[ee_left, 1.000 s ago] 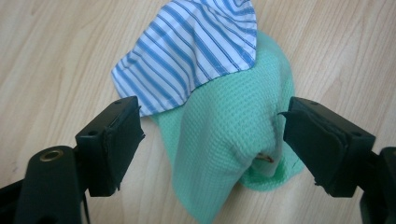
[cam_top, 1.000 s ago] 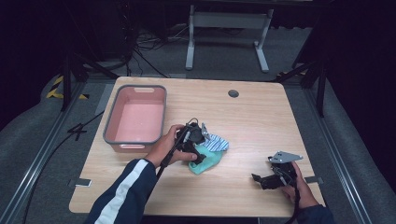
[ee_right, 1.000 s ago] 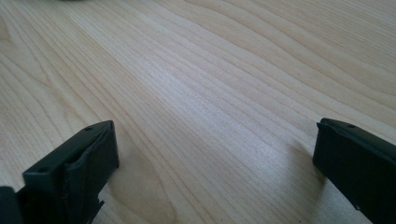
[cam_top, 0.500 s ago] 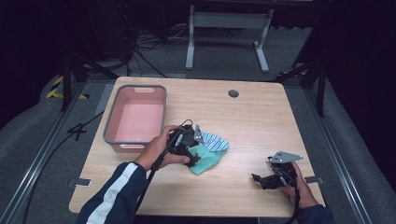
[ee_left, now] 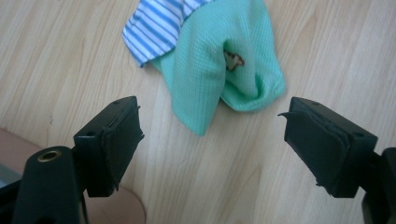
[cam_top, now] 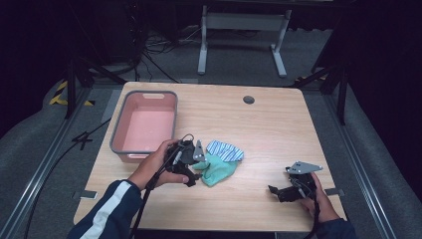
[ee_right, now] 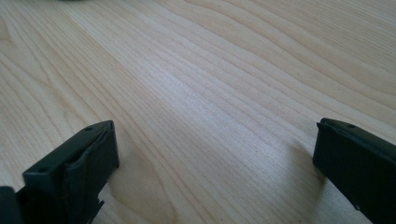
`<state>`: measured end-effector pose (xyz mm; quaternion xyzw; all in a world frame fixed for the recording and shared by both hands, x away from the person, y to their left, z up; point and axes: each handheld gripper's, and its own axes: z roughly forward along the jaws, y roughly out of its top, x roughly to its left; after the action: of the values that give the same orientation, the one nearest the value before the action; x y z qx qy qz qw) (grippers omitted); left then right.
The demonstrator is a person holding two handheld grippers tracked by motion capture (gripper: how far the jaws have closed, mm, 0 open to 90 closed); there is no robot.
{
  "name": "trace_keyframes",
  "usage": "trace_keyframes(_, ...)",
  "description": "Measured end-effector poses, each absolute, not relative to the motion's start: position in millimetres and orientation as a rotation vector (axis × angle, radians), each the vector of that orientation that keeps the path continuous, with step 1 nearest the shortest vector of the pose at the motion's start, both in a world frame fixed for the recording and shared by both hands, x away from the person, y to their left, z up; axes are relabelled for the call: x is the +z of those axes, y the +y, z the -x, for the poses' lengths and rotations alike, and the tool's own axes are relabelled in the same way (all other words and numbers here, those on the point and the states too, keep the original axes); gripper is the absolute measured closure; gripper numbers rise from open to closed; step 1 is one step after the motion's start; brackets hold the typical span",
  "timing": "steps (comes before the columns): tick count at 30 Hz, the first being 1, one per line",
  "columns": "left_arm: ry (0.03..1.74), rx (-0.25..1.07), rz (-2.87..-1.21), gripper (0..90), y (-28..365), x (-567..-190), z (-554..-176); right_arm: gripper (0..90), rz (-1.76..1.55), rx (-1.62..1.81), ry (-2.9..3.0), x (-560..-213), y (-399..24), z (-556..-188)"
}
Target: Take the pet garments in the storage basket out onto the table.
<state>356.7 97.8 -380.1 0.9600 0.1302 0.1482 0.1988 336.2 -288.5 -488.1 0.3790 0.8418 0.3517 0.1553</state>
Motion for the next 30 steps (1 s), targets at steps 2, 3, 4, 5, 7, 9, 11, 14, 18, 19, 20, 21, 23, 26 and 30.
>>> trace_keyframes(2,0.38,0.414,-2.677,18.8,103.1,-381.9,-352.6,0.4,-1.086,1.007,2.411,-488.1,-288.5,-336.2)
trace_keyframes(3,0.369,0.418,-2.679,18.9,106.5,-383.0,-351.2,0.4,-1.086,1.007,2.411,-488.1,-288.5,-336.2)
trace_keyframes(4,0.372,0.42,-2.679,19.0,109.7,-384.5,-349.5,0.4,-1.086,1.007,2.411,-488.1,-288.5,-336.2)
trace_keyframes(5,0.384,0.422,-2.675,19.1,112.1,-386.4,-347.9,0.4,-1.086,1.007,2.411,-488.1,-288.5,-336.2)
trace_keyframes(7,0.39,0.42,-2.684,19.1,116.4,-388.5,-345.7,0.4,-1.086,1.007,2.411,-488.1,-288.5,-336.2)
trace_keyframes(9,0.396,0.431,-2.691,19.1,122.7,-391.8,-342.3,0.4,-1.086,1.007,2.411,-488.1,-288.4,-336.2)
trace_keyframes(11,0.389,0.427,-2.696,19.5,125.8,-393.5,-340.6,0.4,-1.086,1.007,2.411,-488.1,-288.5,-336.2)
trace_keyframes(14,0.411,0.43,-2.698,19.4,134.2,-398.7,-334.6,0.4,-1.086,1.007,2.411,-488.1,-288.5,-336.2)
trace_keyframes(18,0.431,0.425,-2.703,18.9,147.4,-406.0,-328.5,0.4,-1.087,1.006,2.41,-488.1,-288.6,-336.0)
trace_keyframes(19,0.438,0.427,-2.713,18.9,151.4,-408.8,-327.1,0.4,-1.087,1.006,2.41,-488.1,-288.6,-336.0)
trace_keyframes(20,0.454,0.425,-2.717,19.0,154.5,-411.0,-325.8,0.4,-1.087,1.006,2.41,-488.1,-288.6,-336.0)
trace_keyframes(21,0.462,0.425,-2.716,19.0,157.9,-413.1,-324.6,0.4,-1.087,1.006,2.41,-488.1,-288.6,-336.0)
trace_keyframes(23,0.478,0.422,-2.716,18.8,162.4,-415.0,-322.9,0.4,-1.088,1.008,2.409,-488.1,-288.5,-335.9)
trace_keyframes(26,0.513,0.413,-2.693,19.1,173.7,-418.8,-320.1,0.4,-1.089,1.007,2.409,-488.1,-288.6,-335.7)
trace_keyframes(30,0.557,0.416,-2.683,19.1,188.5,-424.4,-315.9,0.4,-1.089,1.007,2.409,-488.1,-288.6,-335.7)
